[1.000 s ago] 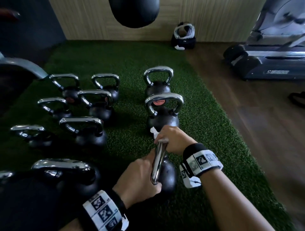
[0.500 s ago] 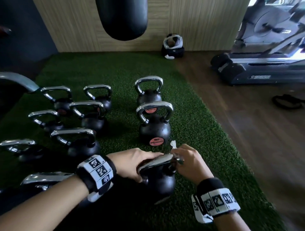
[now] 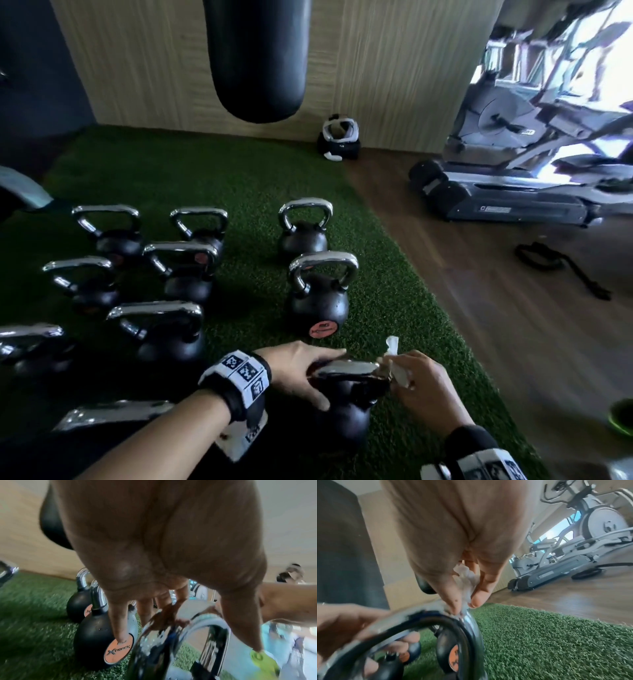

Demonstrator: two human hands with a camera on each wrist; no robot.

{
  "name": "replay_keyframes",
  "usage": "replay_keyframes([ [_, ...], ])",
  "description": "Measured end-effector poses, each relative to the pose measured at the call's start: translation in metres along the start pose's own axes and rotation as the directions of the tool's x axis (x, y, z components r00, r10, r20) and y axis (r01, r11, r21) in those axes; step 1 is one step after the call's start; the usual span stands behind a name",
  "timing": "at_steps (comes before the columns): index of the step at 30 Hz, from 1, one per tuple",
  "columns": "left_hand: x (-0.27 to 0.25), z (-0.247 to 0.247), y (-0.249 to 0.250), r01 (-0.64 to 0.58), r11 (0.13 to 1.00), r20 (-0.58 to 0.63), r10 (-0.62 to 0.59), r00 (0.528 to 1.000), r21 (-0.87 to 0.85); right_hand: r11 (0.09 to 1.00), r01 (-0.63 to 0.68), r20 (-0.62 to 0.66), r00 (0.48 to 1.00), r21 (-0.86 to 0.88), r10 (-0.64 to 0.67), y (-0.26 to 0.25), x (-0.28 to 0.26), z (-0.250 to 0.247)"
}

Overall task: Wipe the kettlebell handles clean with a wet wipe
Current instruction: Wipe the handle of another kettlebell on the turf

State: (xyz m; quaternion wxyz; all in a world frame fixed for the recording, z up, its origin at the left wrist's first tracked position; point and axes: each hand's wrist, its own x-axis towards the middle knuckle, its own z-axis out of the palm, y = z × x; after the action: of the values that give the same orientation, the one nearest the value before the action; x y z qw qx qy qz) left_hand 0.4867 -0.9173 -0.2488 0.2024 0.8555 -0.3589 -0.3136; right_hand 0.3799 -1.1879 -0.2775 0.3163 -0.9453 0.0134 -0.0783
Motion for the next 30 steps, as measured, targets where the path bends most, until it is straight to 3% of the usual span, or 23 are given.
replay_keyframes([
  [5,-0.004,-0.028,-0.017,0.037,0.974,-0.118,-0.065,0.991,-0.224,1.0,-0.026,-0.112,0.993,-0.006,0.025,-0.027,0.015,-0.041],
  [8,-0.006,-0.051,-0.039,0.054,0.959,-0.228,-0.121,0.966,-0.279,0.998,-0.067,-0.087,0.994,0.014,0.068,-0.037,0.043,-0.061],
  [14,-0.004,-0.079,-0.086,0.131,0.933,-0.331,-0.247,0.911,-0.334,1.0,0.006,-0.053,0.999,0.015,-0.006,-0.043,0.111,-0.084],
  [20,0.056,-0.067,-0.12,0.216,0.844,-0.374,-0.428,0.823,-0.49,0.998,-0.015,0.056,0.998,0.061,0.012,-0.032,0.17,-0.056],
  [23,0.097,-0.055,-0.131,0.26,0.79,-0.359,-0.51,0.782,-0.555,0.979,-0.07,0.074,0.996,0.193,0.057,-0.028,0.189,-0.046],
  [27,0.143,-0.037,-0.135,0.182,0.738,-0.41,-0.541,0.734,-0.65,0.949,-0.037,0.156,0.988,0.312,-0.013,-0.025,0.209,-0.038],
  [30,0.166,-0.023,-0.132,0.114,0.745,-0.513,-0.553,0.656,-0.657,0.978,0.059,0.079,0.994,0.198,-0.076,-0.018,0.224,-0.025],
])
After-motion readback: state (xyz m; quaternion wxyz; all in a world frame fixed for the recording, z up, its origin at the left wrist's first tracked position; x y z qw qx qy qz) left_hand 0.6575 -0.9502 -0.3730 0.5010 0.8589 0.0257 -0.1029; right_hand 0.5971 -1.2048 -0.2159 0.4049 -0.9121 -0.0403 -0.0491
